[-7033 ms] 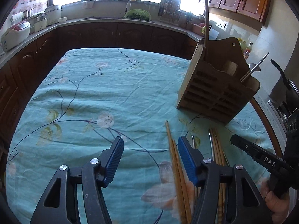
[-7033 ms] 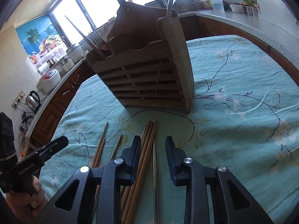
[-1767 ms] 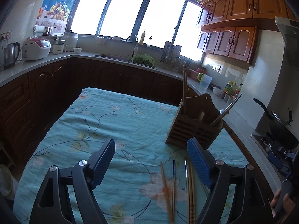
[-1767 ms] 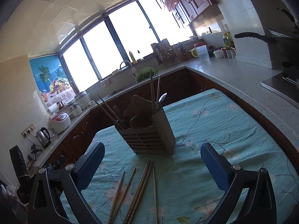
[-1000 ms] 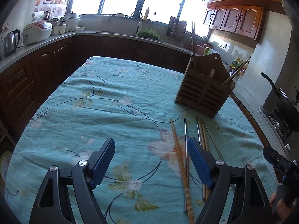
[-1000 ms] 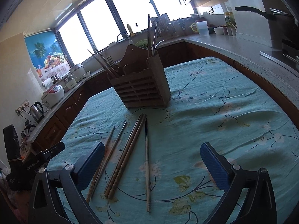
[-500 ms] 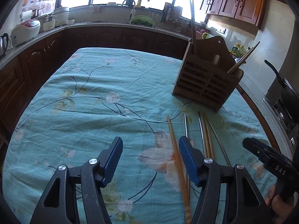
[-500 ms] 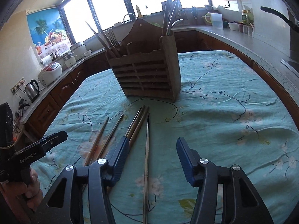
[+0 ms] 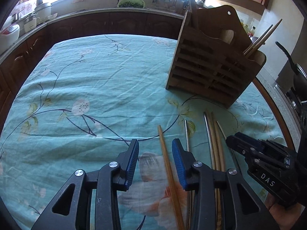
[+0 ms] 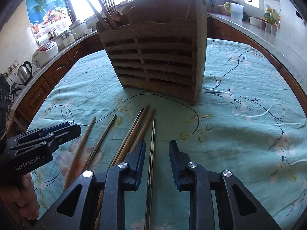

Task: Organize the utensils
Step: 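Grasp a wooden chopstick with the left tool while the right grasps wooden chopsticks, then carry both tools' chopsticks up and lower them into the wooden holder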

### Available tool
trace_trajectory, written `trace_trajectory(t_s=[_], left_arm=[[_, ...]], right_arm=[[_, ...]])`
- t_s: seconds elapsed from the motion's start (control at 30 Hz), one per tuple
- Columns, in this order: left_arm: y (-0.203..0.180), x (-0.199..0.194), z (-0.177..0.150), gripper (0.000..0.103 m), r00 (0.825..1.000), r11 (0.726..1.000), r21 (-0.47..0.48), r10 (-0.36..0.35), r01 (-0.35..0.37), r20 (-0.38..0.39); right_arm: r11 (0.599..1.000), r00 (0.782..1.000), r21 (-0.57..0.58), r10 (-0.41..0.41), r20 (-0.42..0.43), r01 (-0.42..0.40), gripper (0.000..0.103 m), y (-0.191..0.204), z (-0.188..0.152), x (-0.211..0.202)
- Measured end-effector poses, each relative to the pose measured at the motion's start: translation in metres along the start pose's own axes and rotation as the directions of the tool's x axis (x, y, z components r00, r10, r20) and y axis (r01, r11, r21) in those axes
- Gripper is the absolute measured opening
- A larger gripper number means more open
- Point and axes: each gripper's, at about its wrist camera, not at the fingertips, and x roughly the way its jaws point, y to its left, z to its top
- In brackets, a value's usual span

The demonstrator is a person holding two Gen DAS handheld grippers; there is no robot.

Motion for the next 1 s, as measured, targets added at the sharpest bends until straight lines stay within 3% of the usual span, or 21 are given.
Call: trace_trajectory(t_s=[0.07, 0.23, 0.37, 0.47, 0.73, 1.0], left_arm=[[-0.003, 0.013, 0.002, 0.032, 0.999, 1.000, 0.018, 0.012, -0.011, -0.033], [-0.016, 0.022, 0.003, 0.031, 0.998, 0.995, 0.077, 0.066, -0.064, -0.017], [-0.021, 0.024, 0.002, 0.018, 0.995, 0.990, 0.103, 0.097, -0.097, 0.002], [-0.023, 0.024, 0.000, 0.006, 0.997, 0.992, 0.103, 0.078, -0.078, 0.005], [-0.008, 0.006, -0.011, 0.003, 1.000, 1.000, 0.019, -0.024, 0.024, 0.003], [0.009, -0.061, -0.032, 0.003, 0.987, 0.987, -0.073, -0.136, 0.142, 0.086]], right_arm=[[1.000, 1.000, -0.009, -0.007, -0.018, 0.007, 0.022, 0.001, 0.004, 0.006], [0.998, 0.999, -0.055, -0.034, -0.026, 0.032, 0.022, 0.008, 0.010, 0.014], [0.993, 0.997, -0.094, -0.070, -0.014, 0.069, 0.015, 0.013, 0.011, 0.017], [0.992, 0.998, -0.105, -0.069, -0.011, 0.067, 0.006, 0.016, 0.012, 0.018], [1.000, 1.000, -0.001, 0.017, 0.001, -0.017, 0.004, 0.000, 0.005, -0.001], [0.992, 0.987, 0.076, 0.095, 0.127, -0.105, 0.004, -0.009, -0.002, -0.068]])
